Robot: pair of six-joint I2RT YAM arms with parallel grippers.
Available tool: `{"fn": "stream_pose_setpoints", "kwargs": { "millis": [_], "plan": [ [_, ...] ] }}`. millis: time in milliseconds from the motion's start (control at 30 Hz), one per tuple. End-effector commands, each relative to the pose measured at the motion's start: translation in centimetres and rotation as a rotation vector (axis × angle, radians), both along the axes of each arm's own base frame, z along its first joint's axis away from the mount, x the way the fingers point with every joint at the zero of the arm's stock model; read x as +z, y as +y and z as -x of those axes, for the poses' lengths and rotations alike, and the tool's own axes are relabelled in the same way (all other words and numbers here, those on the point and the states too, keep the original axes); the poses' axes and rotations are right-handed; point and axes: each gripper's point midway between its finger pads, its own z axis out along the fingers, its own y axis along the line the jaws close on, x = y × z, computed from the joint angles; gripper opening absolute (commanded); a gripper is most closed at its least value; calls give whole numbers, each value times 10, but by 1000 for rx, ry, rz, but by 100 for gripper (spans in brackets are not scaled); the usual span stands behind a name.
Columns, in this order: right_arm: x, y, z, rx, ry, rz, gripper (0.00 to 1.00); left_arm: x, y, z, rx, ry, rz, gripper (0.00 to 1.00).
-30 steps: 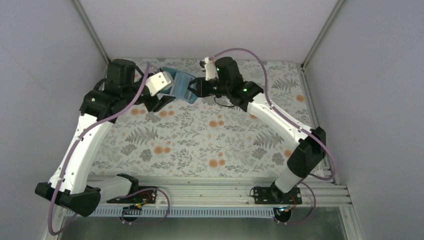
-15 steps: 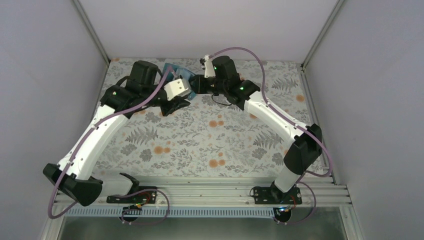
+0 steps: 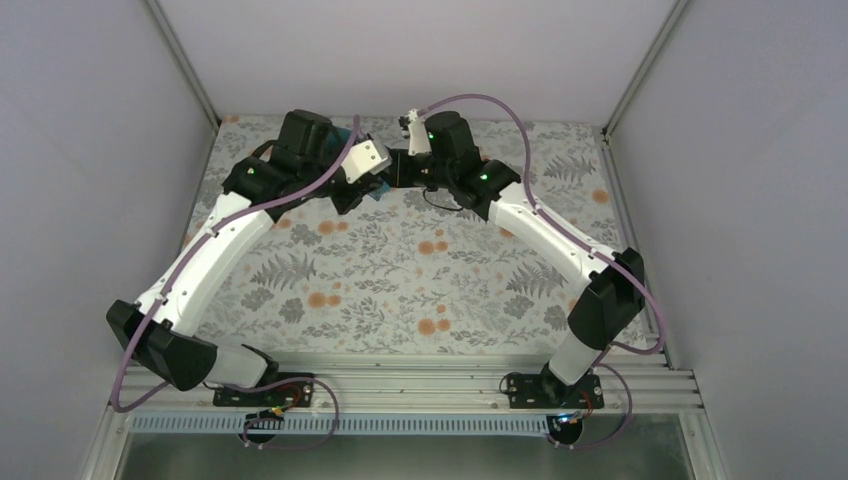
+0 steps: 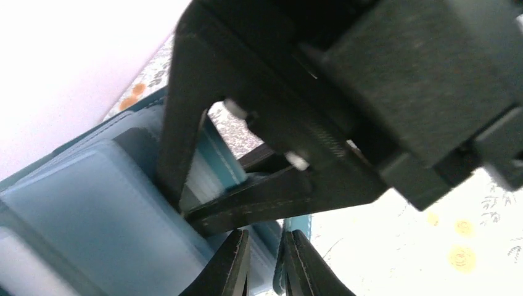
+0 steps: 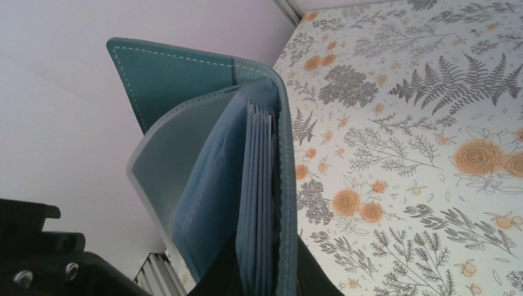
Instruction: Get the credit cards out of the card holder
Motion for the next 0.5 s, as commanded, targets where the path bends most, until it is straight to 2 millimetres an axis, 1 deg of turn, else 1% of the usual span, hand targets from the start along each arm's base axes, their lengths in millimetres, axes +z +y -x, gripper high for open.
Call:
{"fn": "stream_pose_setpoints", "kwargs": {
  "millis": [0,167,267,333,467],
  "plan": [
    [38,-1,14,36,-79,-67,4,12,10,-13,87,-72,-14,15],
    [46,2,22,80,-85,-84,4,-5,30,-24,162,-102,-127,15],
    [49,1,23,79,-92,-79,4,-2,42,-32,218,-146,-178,15],
    [48,2,25,86,-92,-76,4,4,50,-35,254,-177,-191,15],
    [43,6,30,119,-83,-71,4,8,59,-34,269,-185,-184,15]
  ]
}}
